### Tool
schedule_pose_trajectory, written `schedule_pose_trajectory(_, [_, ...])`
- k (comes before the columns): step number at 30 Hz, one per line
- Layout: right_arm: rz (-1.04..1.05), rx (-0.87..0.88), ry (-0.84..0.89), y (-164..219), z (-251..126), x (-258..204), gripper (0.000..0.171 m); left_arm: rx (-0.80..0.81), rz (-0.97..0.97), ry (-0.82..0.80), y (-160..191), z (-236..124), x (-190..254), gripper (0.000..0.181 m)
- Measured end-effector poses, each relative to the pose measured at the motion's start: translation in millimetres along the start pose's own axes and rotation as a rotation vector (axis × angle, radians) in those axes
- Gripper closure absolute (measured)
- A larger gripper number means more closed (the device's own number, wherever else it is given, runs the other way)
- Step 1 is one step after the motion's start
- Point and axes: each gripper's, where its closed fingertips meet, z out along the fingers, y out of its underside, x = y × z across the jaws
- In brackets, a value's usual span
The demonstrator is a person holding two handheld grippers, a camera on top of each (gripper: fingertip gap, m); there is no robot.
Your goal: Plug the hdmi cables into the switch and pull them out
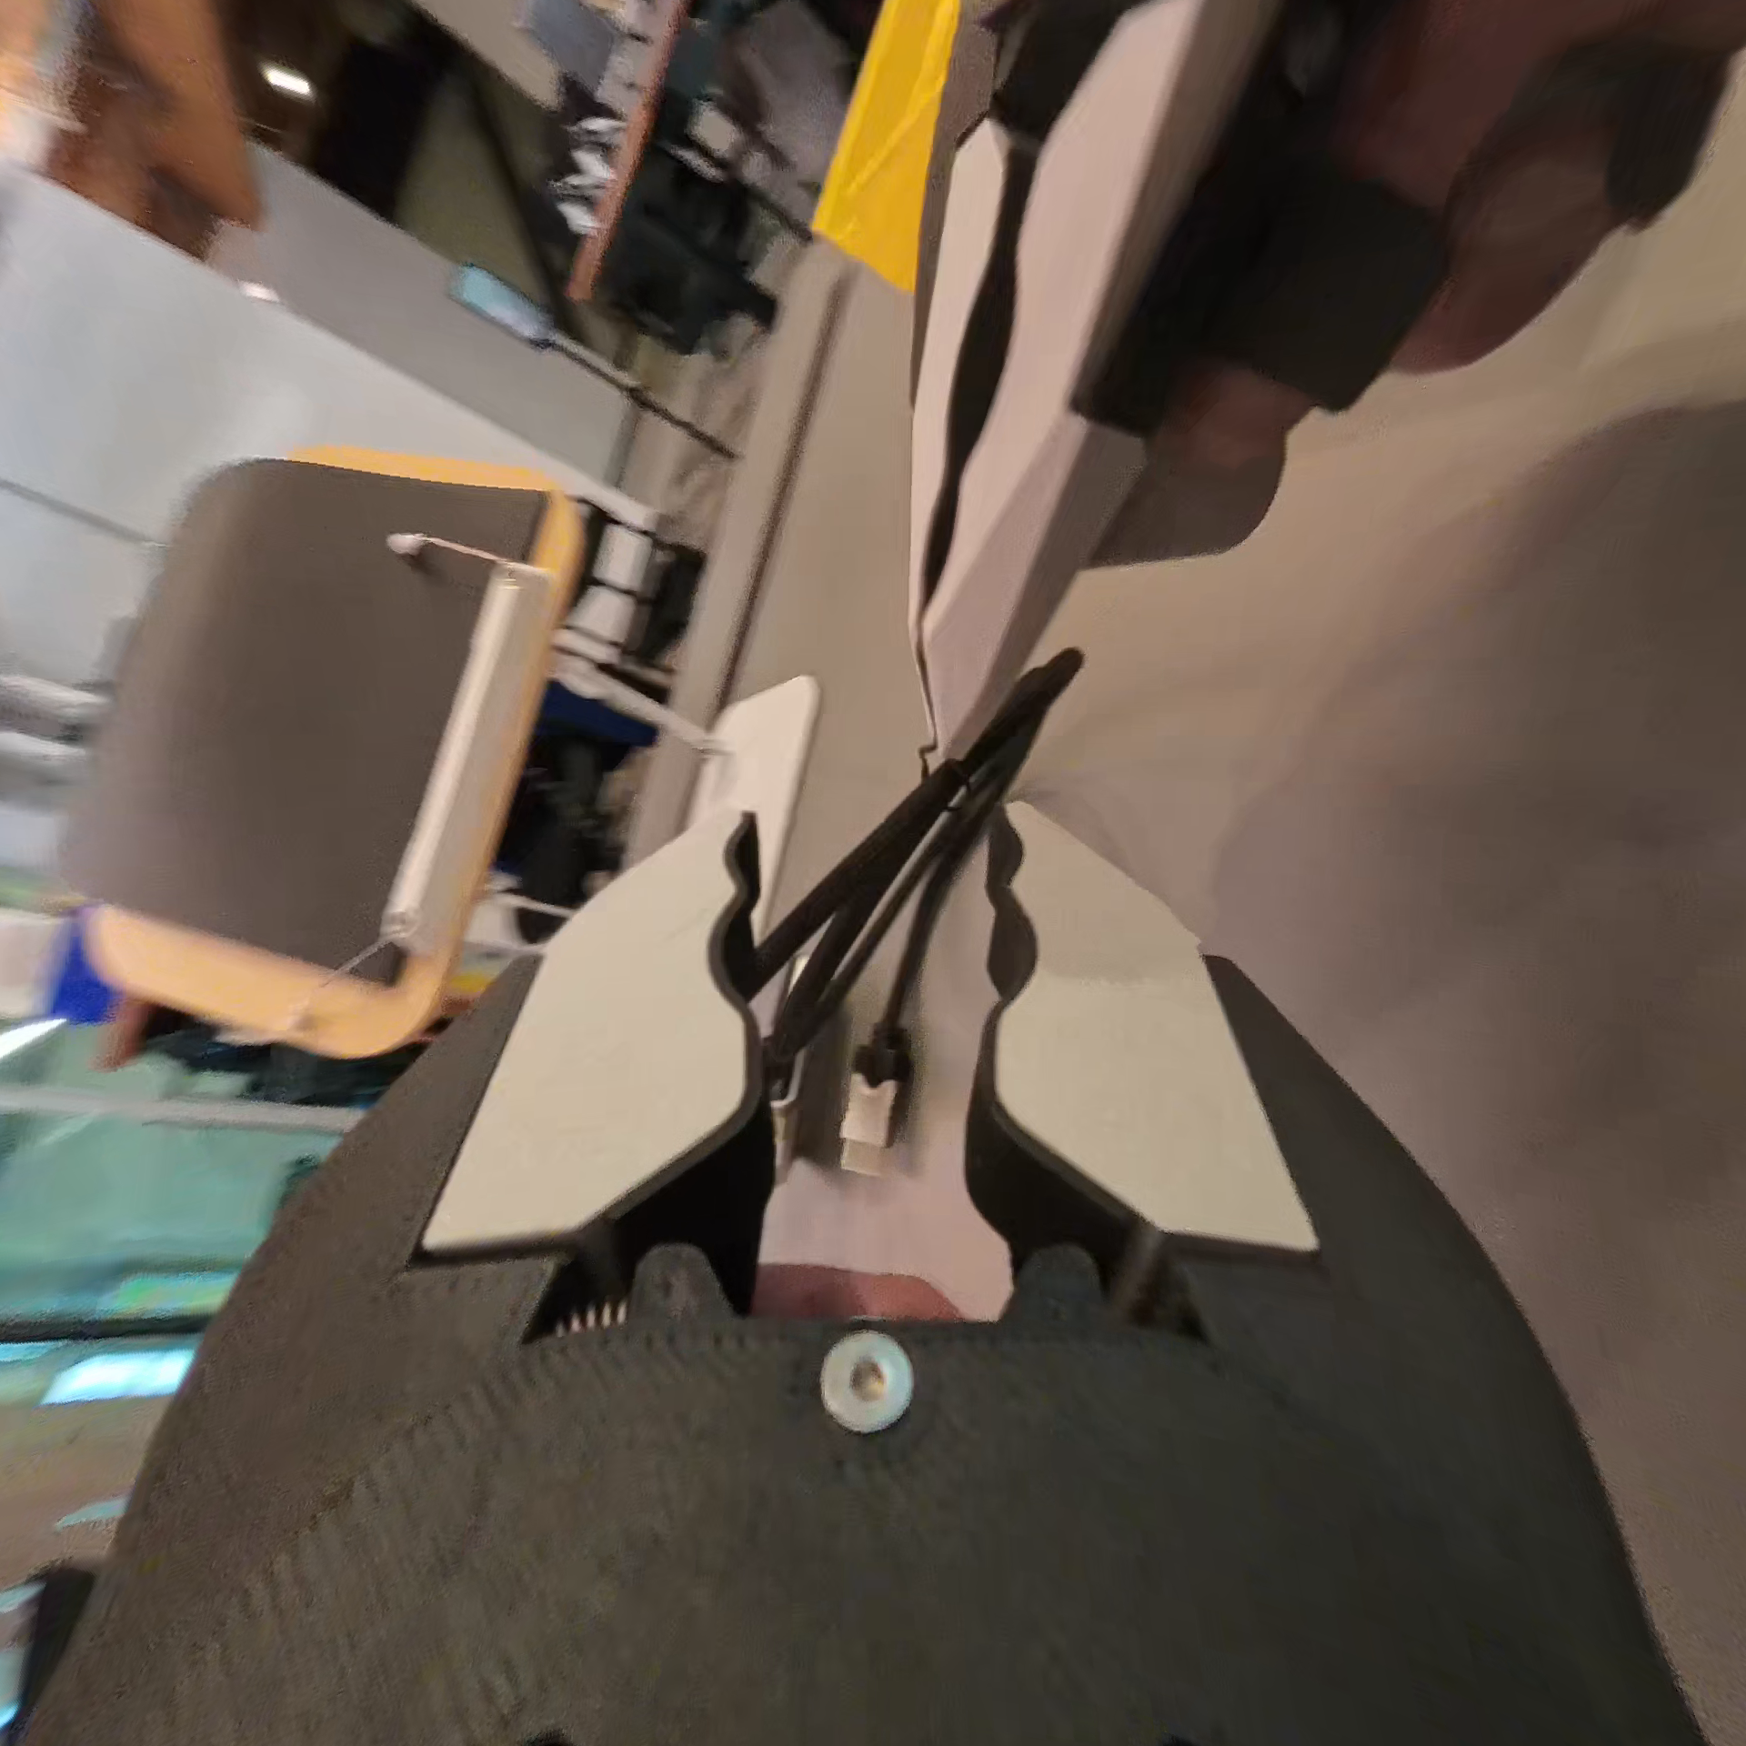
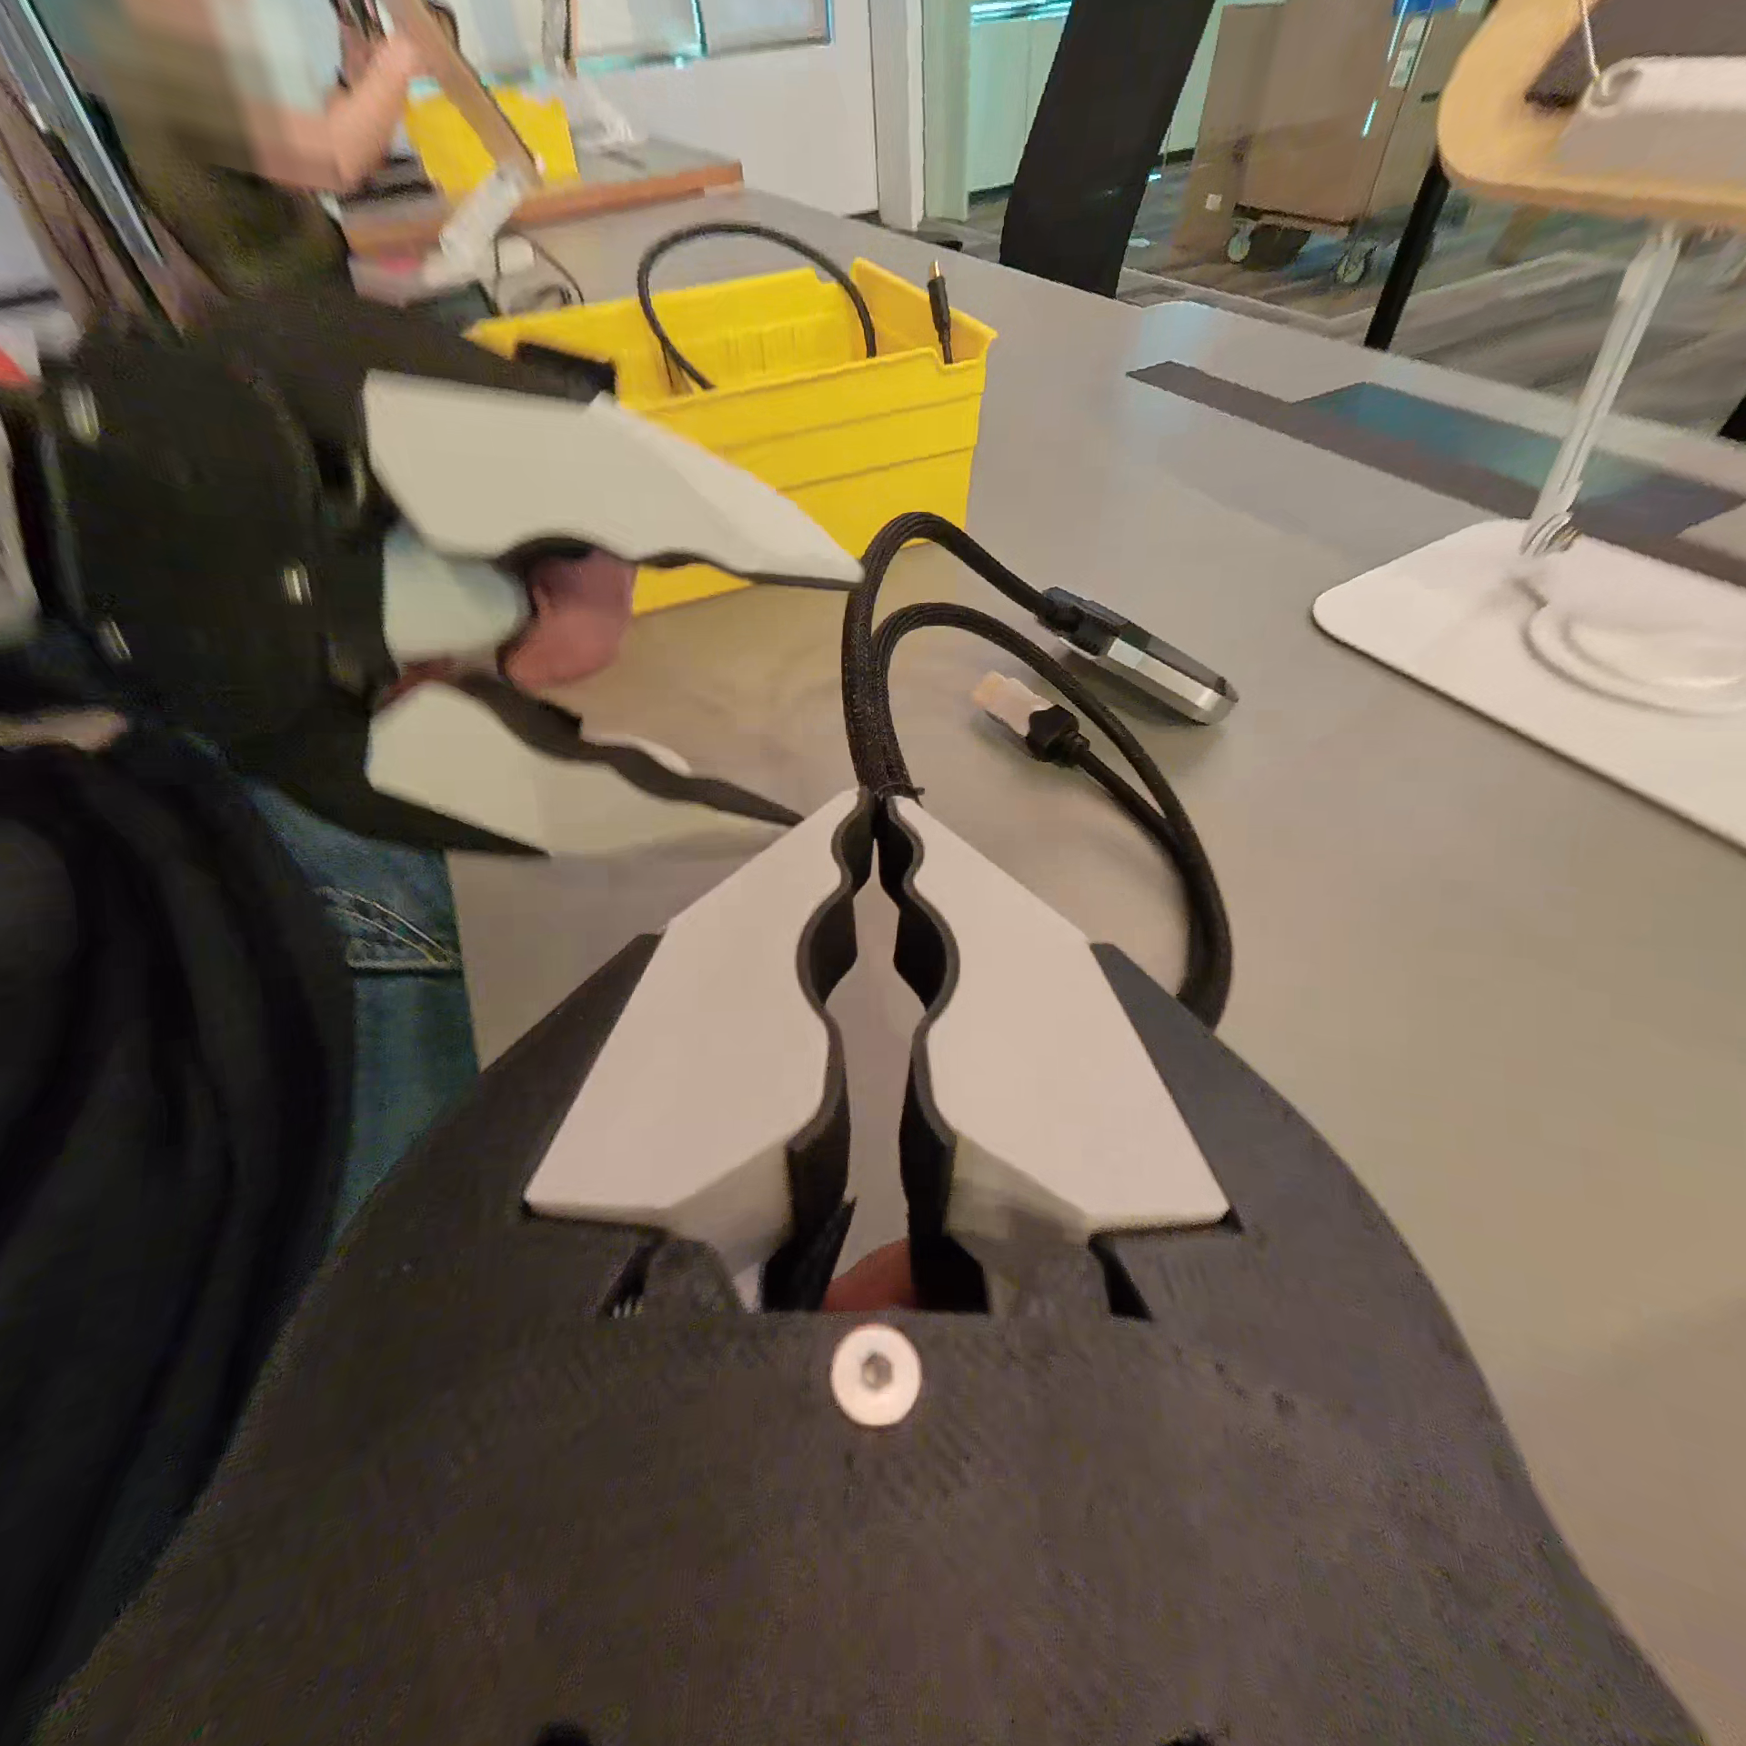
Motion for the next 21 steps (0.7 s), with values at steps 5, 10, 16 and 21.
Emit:
schedule_pose_trajectory(5, [0.213,0.076,-0.097,-9,-2,-6,0.171,0.013,0.065,-0.202,2,5,7,0.129])
schedule_pose_trajectory(10, [0.264,0.086,-0.149,-11,-2,-13,0.171,0.021,0.107,-0.233,2,10,-6,0.153])
schedule_pose_trajectory(16, [0.164,0.033,-0.173,-13,-4,-16,0.171,0.086,0.209,-0.044,-3,12,0,0.167])
schedule_pose_trajectory(21, [-0.078,-0.077,-0.158,-15,-1,-23,0.171,0.075,0.279,0.266,0,5,6,0.173])
